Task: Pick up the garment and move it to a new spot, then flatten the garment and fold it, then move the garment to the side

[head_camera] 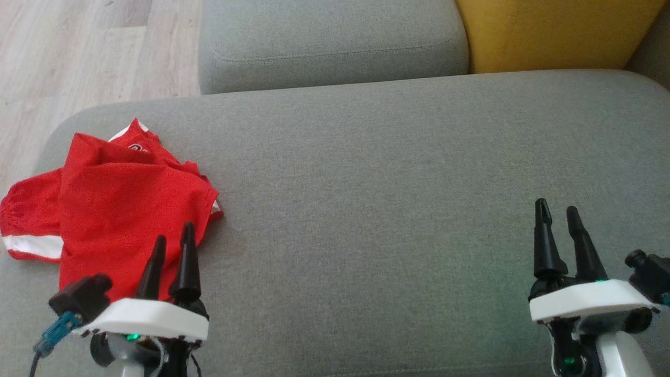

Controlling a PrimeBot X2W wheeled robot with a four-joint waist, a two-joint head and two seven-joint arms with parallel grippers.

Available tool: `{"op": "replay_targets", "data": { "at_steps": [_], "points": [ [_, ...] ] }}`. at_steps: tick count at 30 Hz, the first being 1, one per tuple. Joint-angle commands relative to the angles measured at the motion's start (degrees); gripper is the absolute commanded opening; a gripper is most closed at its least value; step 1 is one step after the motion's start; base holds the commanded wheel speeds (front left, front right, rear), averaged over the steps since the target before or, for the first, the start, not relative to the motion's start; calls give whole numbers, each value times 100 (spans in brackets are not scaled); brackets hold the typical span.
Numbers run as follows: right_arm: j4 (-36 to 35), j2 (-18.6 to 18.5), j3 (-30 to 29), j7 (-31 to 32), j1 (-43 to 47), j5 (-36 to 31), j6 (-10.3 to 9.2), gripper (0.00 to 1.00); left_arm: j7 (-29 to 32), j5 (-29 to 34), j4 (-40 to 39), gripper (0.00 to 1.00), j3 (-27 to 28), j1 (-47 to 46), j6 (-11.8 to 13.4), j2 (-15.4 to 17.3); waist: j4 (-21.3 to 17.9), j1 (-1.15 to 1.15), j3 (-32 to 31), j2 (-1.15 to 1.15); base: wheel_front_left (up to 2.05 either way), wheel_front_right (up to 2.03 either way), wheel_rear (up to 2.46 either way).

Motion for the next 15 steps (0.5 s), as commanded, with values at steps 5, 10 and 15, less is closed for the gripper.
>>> {"op": "replay_targets", "data": {
  "at_steps": [5, 10, 15],
  "points": [
    [-184, -39, 98, -169, -130, -486, -3, 100, -146, 571, -199, 100, -161, -219, 249, 265, -13, 0, -3, 0, 0, 0, 0],
    [-197, -40, 133, -254, -123, -957, -3, 100, -230, 1000, -123, 100, -452, -236, 526, 463, -21, 0, -18, 0, 0, 0, 0],
    [-127, -42, 191, -339, -98, -1349, -3, 100, -314, 1323, -47, 100, -678, -258, 763, 616, -25, 0, -36, 0, 0, 0, 0]
  ]
}}
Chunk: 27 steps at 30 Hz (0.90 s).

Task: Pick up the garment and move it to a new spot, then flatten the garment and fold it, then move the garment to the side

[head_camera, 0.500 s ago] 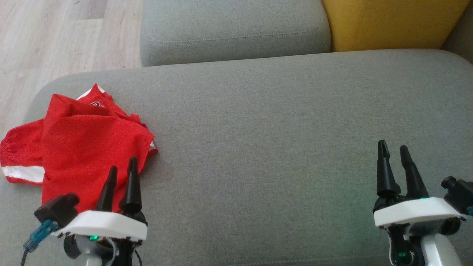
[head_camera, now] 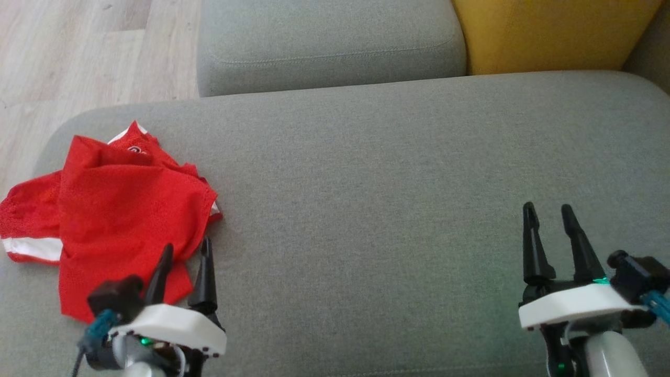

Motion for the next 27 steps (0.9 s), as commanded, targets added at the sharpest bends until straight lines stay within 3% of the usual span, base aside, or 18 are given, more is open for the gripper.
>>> {"op": "replay_targets", "data": {
  "at_steps": [1, 6, 10, 19, 24, 27],
  "points": [
    [-161, -41, 147, -95, -103, -282, -3, 100, -103, 270, -188, 100, 12, -265, 115, 169, 0, 0, -9, 0, 0, 0, 0],
    [-137, -43, 206, -180, -93, -618, -3, 100, -187, 534, -187, 100, -199, -285, 328, 267, -17, 0, -22, 0, 0, 0, 0],
    [-132, -44, 255, -230, -88, -804, -3, 100, -237, 664, -241, 100, -303, -300, 355, 337, -34, 0, -23, 0, 0, 0, 0],
    [-137, -47, 330, -382, -99, -1865, -4, 100, -388, 1270, -261, 100, -607, -321, 548, 528, -120, 0, -20, 0, 0, 0, 0],
    [-132, -48, 378, -467, -99, -2177, -4, 100, -471, 1359, -403, 100, -609, -299, 621, 450, -131, 0, -33, 0, 0, 0, 0],
    [-113, -49, 443, -518, -78, -2206, -4, 100, -522, 1209, -547, 100, -375, -217, 519, 282, -122, 0, -38, 0, 0, 0, 0]
  ]
}}
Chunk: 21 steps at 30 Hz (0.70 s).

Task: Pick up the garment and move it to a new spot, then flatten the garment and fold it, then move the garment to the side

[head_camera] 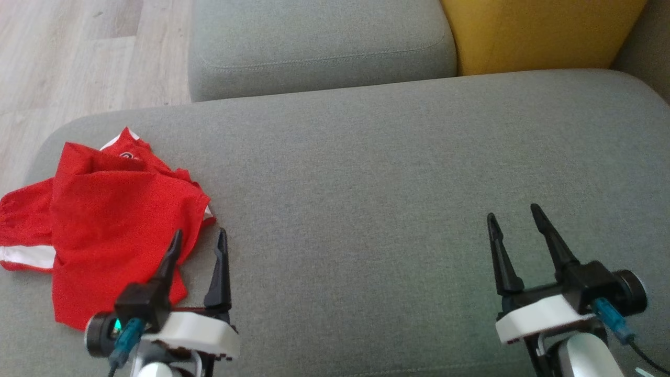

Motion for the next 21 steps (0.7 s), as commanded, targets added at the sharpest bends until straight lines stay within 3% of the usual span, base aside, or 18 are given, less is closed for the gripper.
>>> {"op": "replay_targets", "data": {
  "at_steps": [1, 8, 15, 21],
  "points": [
    [-180, -42, 162, -97, -87, -83, -4, 100, -82, 158, -233, 100, 250, -201, -56, 51, 5, 0, -3, 0, 0, 0, 0],
    [-62, -44, 212, -216, -30, 562, -4, 100, -200, 281, -216, 100, 651, 21, -558, -302, 28, 0, -36, 0, 0, 0, 0],
    [146, -45, 241, -288, 39, 684, -4, 100, -271, 301, 107, 100, 1050, 130, -1136, -585, 34, 0, -69, 0, 0, 0, 0],
    [299, -45, 283, -288, 29, 819, -4, 100, -271, 348, 333, 100, 1182, 135, -1385, -662, 39, 0, -67, 0, 0, 0, 0]
  ]
}}
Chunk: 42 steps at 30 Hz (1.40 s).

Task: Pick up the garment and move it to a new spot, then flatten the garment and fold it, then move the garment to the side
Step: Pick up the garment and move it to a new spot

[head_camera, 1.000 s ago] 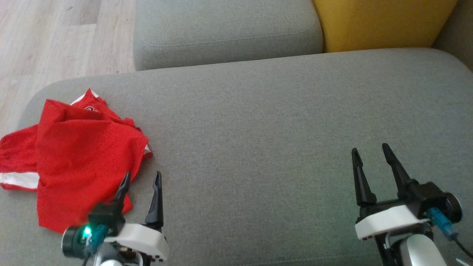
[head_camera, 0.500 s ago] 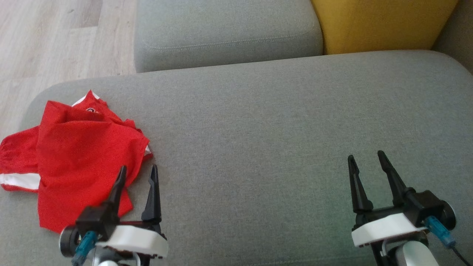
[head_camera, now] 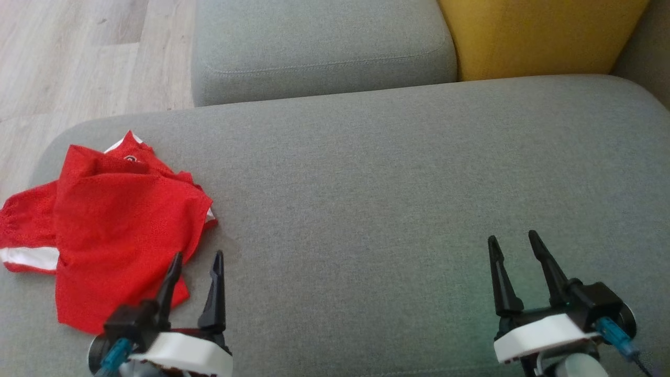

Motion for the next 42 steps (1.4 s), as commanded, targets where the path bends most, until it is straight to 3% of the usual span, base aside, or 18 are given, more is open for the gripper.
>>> {"op": "replay_targets", "data": {
  "at_steps": [1, 8, 13, 22, 35, 42],
  "points": [
    [-141, -44, 172, -61, -197, 30, -4, 100, -70, 63, -149, 100, 241, -196, -41, -19, -2, 0, 10, 0, 0, 0, 0],
    [-101, -44, 157, -61, -210, 97, -4, 100, -70, -22, -102, 100, 235, -217, -49, -28, 44, 0, 36, 0, 0, 0, 0],
    [-30, -44, 204, -61, -177, 157, -4, 100, -70, 45, -38, 100, 263, -241, 34, -29, 282, 0, 32, 0, 0, 0, 0],
    [41, -44, 455, -61, -42, 300, -4, 100, -70, 29, 17, 100, 398, -135, 73, -30, 1150, 0, -107, 0, 0, 0, 0],
    [124, -44, 825, -61, 89, 639, -4, 100, -70, 176, -120, 100, 639, 27, -86, -30, 2545, 0, -343, 0, 0, 0, 0],
    [182, -44, 1160, -61, -82, 694, -4, 100, -70, 139, -319, 100, 937, 102, -76, -30, 2793, 0, -211, 0, 0, 0, 0]
  ]
}}
